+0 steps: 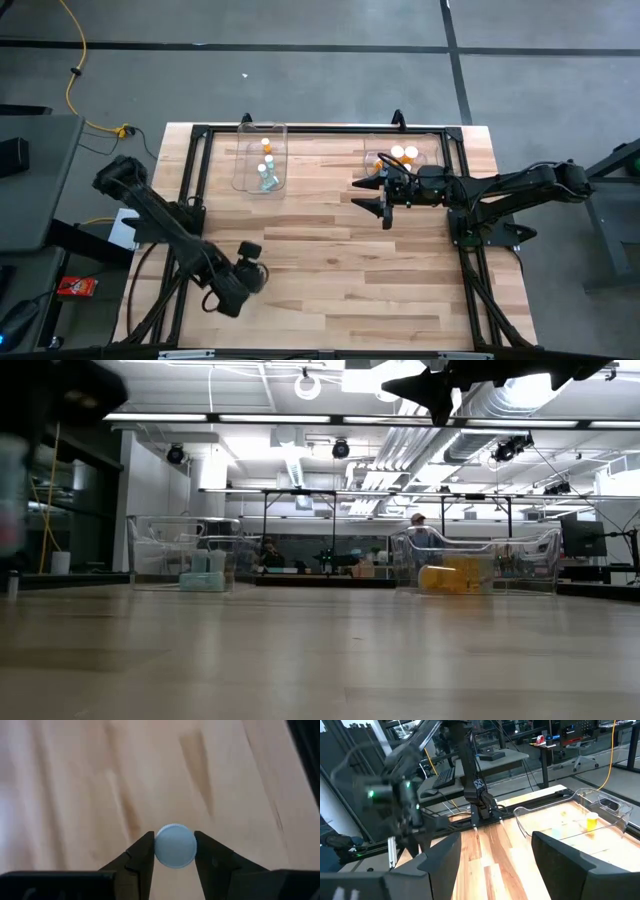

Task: Pick and place medicine bottles into bin by pill shape (circle, oval)
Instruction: Put the blue pill bottle into the left transparent bin

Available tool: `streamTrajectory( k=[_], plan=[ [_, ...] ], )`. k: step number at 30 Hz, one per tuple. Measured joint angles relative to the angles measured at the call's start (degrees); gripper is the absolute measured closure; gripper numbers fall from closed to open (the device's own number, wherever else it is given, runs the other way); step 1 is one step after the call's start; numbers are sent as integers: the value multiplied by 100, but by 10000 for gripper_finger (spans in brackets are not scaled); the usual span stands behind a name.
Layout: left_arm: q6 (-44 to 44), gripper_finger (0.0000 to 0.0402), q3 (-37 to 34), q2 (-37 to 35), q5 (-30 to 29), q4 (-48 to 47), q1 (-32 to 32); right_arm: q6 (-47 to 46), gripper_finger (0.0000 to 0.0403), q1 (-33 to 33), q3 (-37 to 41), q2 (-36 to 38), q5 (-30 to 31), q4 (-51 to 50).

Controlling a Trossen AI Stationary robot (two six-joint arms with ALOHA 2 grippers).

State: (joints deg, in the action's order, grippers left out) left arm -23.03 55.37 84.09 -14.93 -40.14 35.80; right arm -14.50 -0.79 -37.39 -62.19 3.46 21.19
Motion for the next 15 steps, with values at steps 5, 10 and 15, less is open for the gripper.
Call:
streamTrajectory(
  k=[5, 10, 15],
  plan=[
    [440, 291, 2, -1034, -682, 52, -618, 0, 167, -1, 0, 0, -49, 27],
    [1310, 290, -150, -2054, -933, 1008, -1533, 3, 167, -1, 0, 0, -118, 325],
    [1754, 289, -748, -2710, -402, 2446, -2601, 44, 167, -1, 0, 0, -138, 503]
  ],
)
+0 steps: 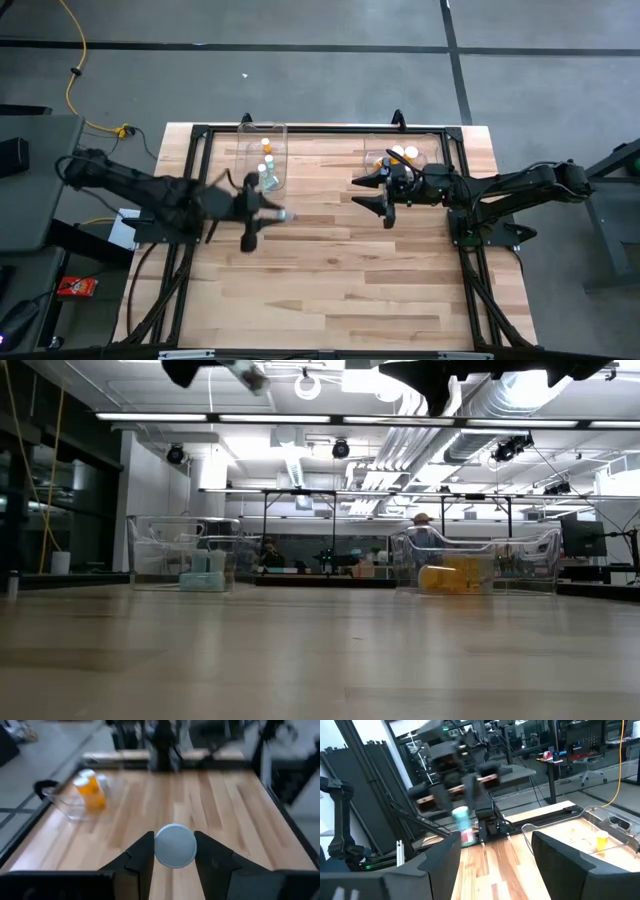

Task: Pick and place medicine bottles into bin by pill shape (circle, oval)
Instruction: Put the blue pill bottle into the left transparent bin

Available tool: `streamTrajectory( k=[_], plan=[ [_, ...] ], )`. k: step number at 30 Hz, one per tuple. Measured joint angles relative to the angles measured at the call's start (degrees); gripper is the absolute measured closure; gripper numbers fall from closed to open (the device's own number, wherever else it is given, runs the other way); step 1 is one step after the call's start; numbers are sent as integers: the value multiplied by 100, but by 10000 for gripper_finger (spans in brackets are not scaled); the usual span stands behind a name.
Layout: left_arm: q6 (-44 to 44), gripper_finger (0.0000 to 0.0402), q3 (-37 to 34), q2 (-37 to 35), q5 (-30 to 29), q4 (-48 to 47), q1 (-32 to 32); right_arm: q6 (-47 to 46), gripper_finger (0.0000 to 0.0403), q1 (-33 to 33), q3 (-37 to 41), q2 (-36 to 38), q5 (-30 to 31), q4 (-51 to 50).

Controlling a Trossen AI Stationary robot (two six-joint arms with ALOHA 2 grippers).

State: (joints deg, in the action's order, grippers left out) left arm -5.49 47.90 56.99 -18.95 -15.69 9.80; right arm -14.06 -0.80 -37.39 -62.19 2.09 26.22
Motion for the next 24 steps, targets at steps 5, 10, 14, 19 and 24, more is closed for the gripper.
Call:
streamTrajectory(
  k=[5, 10, 14, 19, 24],
  plan=[
    [-135, 289, -637, -107, 643, 1411, -914, 17, 167, 0, 0, -100, 0, 108],
    [-442, 289, -885, 166, 1102, 2308, -1417, 155, 167, 0, 0, -345, -17, 175],
    [-480, 289, -876, 335, 1141, 2614, -1519, 256, 167, 0, -2, -431, -20, 177],
    [-482, 289, -876, 400, 1142, 2711, -1518, 321, 167, 0, -2, -412, -20, 192],
    [-489, 289, -876, 398, 1139, 2727, -1518, 408, 167, 0, -26, -454, -2, 174]
  ],
)
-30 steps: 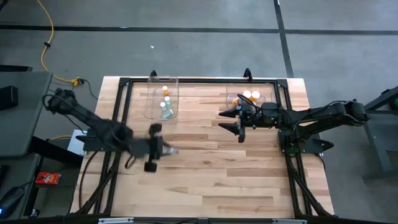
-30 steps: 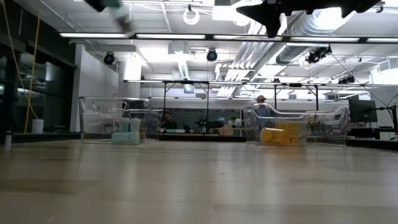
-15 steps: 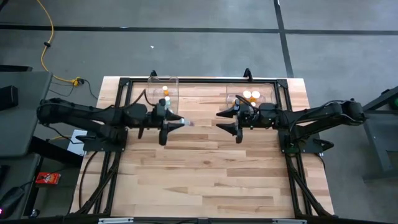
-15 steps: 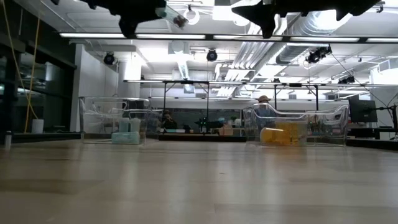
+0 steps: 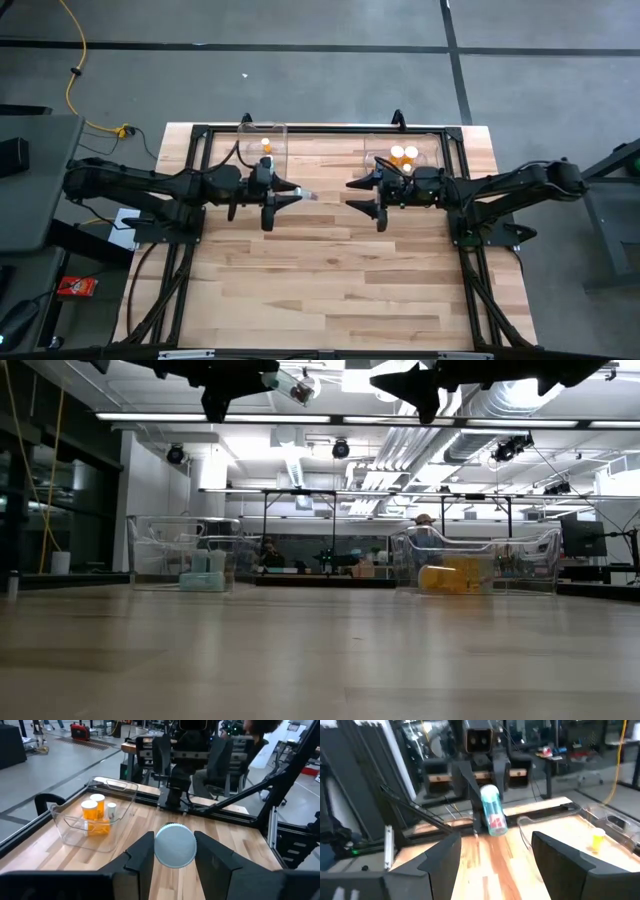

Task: Pick and place medicine bottles into bin by pill shape (circle, oval)
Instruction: Put the blue pill bottle into the left transparent bin

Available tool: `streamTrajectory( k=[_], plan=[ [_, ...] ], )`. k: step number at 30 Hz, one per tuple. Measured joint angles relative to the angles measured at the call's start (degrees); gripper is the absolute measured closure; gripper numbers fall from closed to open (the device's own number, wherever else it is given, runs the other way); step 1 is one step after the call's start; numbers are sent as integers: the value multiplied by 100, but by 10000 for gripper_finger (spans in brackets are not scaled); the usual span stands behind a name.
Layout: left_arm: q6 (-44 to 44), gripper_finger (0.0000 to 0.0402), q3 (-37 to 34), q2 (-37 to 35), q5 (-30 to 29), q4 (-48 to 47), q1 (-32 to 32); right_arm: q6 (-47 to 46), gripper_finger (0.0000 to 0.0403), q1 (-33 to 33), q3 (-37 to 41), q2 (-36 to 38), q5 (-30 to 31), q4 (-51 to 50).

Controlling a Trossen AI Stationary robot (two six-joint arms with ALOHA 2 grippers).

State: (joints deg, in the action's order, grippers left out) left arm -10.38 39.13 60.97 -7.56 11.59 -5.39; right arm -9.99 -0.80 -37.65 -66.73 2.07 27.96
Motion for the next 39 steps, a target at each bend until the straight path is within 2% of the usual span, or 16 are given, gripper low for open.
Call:
streamTrajectory(
  k=[7, 17, 23, 31, 39],
  plan=[
    [-295, 289, 22, 311, -11, 130, 0, 633, 167, -2, -1147, -754, 94, -1720],
    [-274, 289, 490, 1172, -7, -25, 22, 587, 167, -2, -2799, -1925, 91, -4046],
    [-251, 289, 666, 1586, 147, -24, 22, 427, 167, -2, -3075, -2298, 91, -4191],
    [-251, 289, 708, 1760, 243, 26, 24, 294, 173, -2, -3078, -2342, 78, -4238],
    [-251, 289, 708, 1764, 238, 25, 20, 294, 244, -2, -3078, -2342, 71, -4240]
  ],
)
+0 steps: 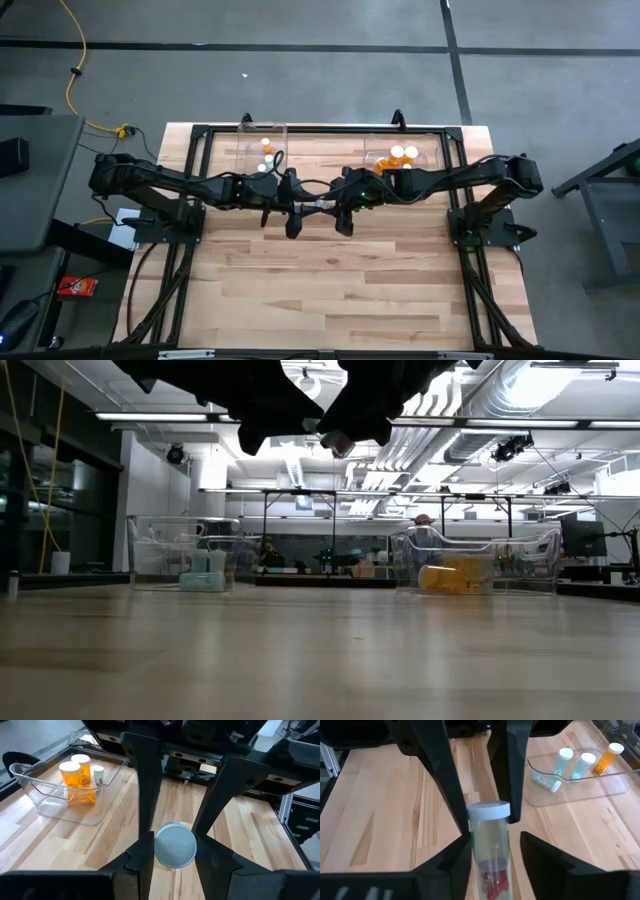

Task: Pick and place medicine bottles into bin by pill shape (circle, oval)
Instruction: Put the blue pill bottle into the left transparent bin

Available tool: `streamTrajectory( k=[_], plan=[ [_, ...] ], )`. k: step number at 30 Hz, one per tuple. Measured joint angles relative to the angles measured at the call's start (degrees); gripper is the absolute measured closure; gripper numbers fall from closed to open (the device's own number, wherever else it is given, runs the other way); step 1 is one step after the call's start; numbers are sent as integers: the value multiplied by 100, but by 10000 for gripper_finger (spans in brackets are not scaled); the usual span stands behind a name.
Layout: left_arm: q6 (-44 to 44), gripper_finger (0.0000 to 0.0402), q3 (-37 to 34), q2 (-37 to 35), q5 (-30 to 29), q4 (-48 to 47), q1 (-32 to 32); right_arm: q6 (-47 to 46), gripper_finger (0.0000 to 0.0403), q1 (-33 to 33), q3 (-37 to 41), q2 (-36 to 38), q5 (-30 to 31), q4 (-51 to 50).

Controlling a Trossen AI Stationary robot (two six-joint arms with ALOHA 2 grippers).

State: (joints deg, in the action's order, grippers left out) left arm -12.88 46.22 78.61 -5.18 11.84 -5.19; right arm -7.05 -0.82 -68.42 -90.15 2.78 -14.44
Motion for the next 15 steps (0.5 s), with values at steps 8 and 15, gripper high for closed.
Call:
streamTrajectory(
  k=[8, 15],
  plan=[
    [105, 289, 0, -1, -20, 2, -4, 7, 297, 0, 0, 0, -22, 0],
    [66, 286, 0, -4, 5, 4, -4, 47, 303, 0, 0, 12, -22, -21]
  ],
)
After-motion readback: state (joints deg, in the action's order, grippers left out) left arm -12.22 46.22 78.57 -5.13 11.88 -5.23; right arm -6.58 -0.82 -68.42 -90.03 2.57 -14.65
